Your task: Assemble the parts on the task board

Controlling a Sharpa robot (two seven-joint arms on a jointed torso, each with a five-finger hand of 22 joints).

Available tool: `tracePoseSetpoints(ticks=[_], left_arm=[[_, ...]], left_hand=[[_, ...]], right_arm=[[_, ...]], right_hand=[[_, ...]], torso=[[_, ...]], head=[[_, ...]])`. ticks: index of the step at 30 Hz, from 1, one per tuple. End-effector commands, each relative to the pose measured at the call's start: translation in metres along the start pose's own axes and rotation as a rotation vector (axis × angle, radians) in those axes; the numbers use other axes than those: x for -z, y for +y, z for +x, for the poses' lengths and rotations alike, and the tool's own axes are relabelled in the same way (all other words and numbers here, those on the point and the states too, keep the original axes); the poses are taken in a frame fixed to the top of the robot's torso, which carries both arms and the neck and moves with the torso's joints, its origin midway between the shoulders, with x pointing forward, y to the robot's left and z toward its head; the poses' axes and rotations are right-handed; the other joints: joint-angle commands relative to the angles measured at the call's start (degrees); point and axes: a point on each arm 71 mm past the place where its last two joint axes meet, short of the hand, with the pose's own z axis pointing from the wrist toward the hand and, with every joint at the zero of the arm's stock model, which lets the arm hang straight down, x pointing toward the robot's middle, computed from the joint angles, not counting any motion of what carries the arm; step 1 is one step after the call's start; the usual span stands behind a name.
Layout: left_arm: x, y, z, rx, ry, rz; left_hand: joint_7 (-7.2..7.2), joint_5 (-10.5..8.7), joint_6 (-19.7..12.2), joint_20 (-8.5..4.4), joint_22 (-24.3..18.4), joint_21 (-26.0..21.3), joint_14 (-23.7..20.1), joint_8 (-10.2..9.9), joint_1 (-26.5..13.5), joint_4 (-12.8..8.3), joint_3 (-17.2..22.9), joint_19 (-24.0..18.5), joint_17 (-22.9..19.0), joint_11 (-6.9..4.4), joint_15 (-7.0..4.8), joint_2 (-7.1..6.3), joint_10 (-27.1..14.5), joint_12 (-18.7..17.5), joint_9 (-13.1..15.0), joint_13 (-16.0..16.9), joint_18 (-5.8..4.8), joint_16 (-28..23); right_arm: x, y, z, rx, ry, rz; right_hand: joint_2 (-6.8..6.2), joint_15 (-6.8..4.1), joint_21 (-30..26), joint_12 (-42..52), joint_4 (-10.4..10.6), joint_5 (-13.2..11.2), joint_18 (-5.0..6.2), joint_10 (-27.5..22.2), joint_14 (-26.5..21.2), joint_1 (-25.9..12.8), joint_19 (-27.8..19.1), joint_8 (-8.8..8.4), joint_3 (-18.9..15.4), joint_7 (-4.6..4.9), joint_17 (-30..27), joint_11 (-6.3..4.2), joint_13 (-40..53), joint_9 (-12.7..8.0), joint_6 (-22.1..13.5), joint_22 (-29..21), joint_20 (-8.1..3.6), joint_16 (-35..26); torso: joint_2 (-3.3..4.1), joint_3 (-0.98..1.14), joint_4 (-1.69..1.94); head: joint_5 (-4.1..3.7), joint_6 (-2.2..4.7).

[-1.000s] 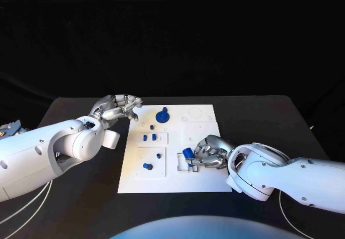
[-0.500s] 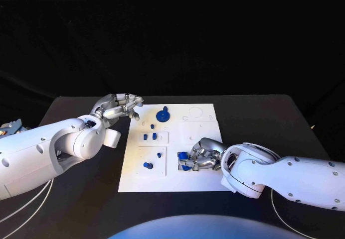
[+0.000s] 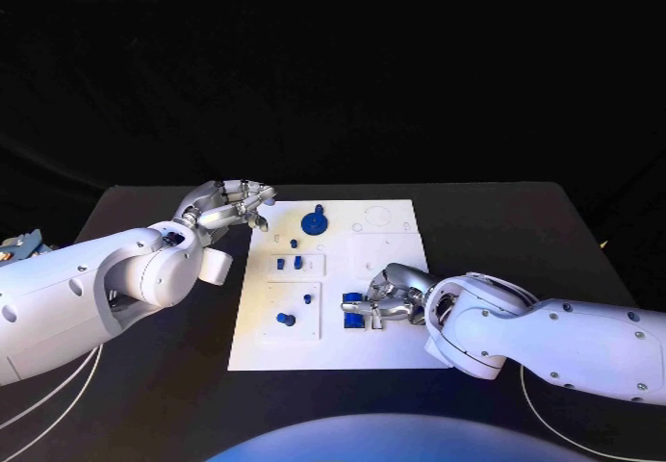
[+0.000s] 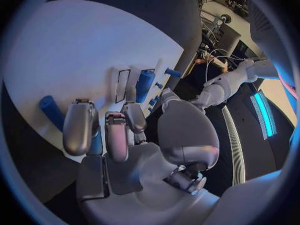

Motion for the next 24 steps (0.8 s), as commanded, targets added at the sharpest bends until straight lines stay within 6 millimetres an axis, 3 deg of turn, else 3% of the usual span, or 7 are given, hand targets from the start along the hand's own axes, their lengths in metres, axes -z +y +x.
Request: tracePoseSetpoints(ticks=[1,5,12,19,24], left_arm=[[0.0,-0.001,0.002,0.008,0.015,0.005],[0.0,-0.001,0.001,0.007,0.013,0.005],[0.0,-0.001,0.001,0.006,0.012,0.005],[0.0,-0.001,0.0,0.006,0.011,0.006],[0.0,-0.001,0.002,0.008,0.015,0.007]], left_hand=[[0.04,-0.07,-0.3,0.08,0.0,-0.2,0.0,-0.3,-0.3,0.2,0.1,0.4,-0.1,0.13,0.17,0.18,-0.1,0.3,-0.1,-0.1,0.78,0.0],[0.04,-0.07,-0.3,0.08,0.0,-0.2,0.0,-0.3,-0.3,0.2,0.1,0.4,-0.1,0.13,0.17,0.18,-0.1,0.3,-0.1,-0.1,0.78,0.0],[0.04,-0.07,-0.3,0.08,0.0,-0.2,0.0,-0.3,-0.3,0.2,0.1,0.4,-0.1,0.13,0.17,0.18,-0.1,0.3,-0.1,-0.1,0.78,0.0],[0.05,-0.07,-0.3,0.09,-0.1,-0.2,0.0,-0.3,-0.3,0.2,0.0,0.4,-0.1,0.13,0.18,0.15,-0.2,0.3,-0.1,-0.1,0.78,0.0],[0.05,-0.07,-0.3,0.09,-0.1,-0.2,0.0,-0.3,-0.3,0.2,0.0,0.4,-0.1,0.13,0.18,0.15,-0.2,0.3,-0.1,-0.1,0.78,0.0]], right_arm=[[0.002,0.002,-0.001,0.051,-0.021,-0.023],[0.007,0.003,-0.002,0.06,-0.031,-0.038],[0.018,-0.004,-0.009,0.06,-0.062,-0.048],[0.032,-0.027,-0.041,0.057,-0.154,-0.019],[0.041,-0.045,-0.055,0.1,-0.174,0.015]], right_hand=[[0.05,-0.06,-0.3,-0.1,0.0,-0.1,-0.3,-0.5,4.5,-0.4,0.1,0.13,-0.6,0.04,7.3,0.08,0.0,0.1,-0.4,10.0,-0.33,-0.2],[1.59,-0.08,0.0,0.0,-0.2,2.1,-0.36,-0.2,4.5,2.1,0.2,0.23,-1.6,-0.01,7.5,0.03,0.4,0.4,-0.4,10.1,-0.33,-0.2],[2.54,-0.22,0.2,0.4,-0.3,6.4,-0.44,0.3,4.6,9.0,0.4,0.06,-2.4,-0.17,7.8,-0.12,1.1,0.7,-0.3,10.3,-0.45,-0.1],[2.61,-0.13,0.7,0.3,-0.5,7.4,-0.55,0.3,4.8,13.7,0.6,-0.87,-2.6,0.02,8.8,0.01,1.2,0.4,-0.8,10.5,-0.42,0.2],[2.45,0.0,0.6,-0.1,-0.5,7.8,-0.55,0.0,4.8,16.1,0.6,-1.56,-2.7,0.2,8.8,0.16,1.1,0.1,-1.0,10.5,-0.32,0.2]], torso=[[-0.04,0.02,0.05],[0.0,0.05,0.02],[-0.08,0.06,-0.1],[-0.15,0.03,-0.17],[0.0,0.04,0.0]], head=[[-0.01,-0.14],[0.09,-0.2],[0.16,-0.27],[-0.51,-0.09],[-1.2,0.1]])
